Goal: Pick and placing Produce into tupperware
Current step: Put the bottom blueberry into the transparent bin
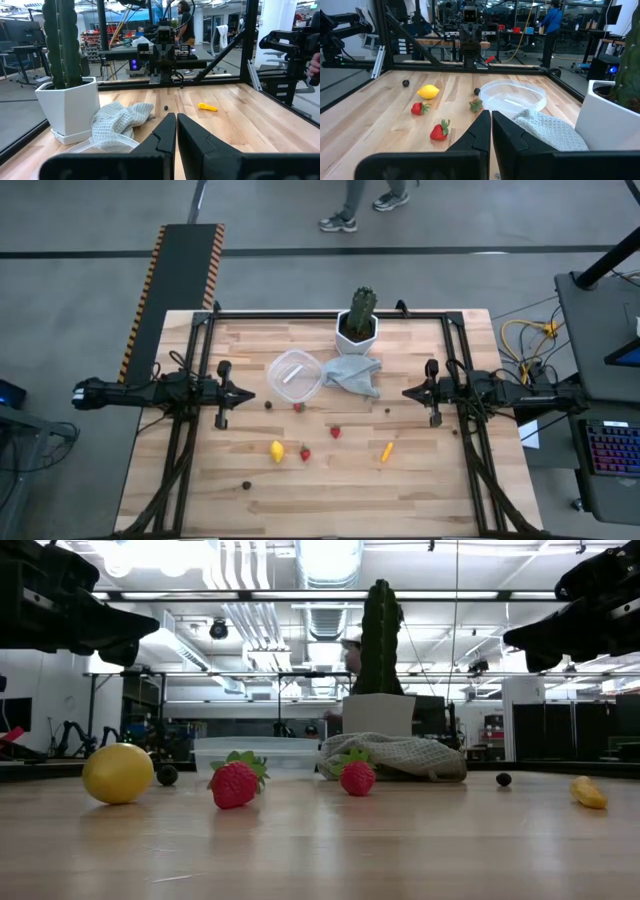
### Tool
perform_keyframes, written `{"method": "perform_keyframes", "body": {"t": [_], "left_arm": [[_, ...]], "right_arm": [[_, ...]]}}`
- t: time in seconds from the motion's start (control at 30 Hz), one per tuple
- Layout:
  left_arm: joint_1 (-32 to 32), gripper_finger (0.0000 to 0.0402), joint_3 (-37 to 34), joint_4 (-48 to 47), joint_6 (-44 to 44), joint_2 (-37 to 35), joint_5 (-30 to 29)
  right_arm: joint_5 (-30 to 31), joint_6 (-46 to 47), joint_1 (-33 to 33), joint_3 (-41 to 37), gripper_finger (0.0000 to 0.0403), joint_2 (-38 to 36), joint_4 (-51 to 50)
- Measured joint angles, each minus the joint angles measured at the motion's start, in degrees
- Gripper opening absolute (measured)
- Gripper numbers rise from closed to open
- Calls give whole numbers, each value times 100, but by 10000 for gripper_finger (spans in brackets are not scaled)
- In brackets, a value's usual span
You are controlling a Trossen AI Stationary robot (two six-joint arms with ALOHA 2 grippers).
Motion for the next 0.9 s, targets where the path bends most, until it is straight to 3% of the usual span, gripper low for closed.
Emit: {"method": "perform_keyframes", "body": {"t": [0.9], "left_arm": [[-2,0,0,4,-9,0,-28]], "right_arm": [[0,518,2,0,9,6,1115]]}}
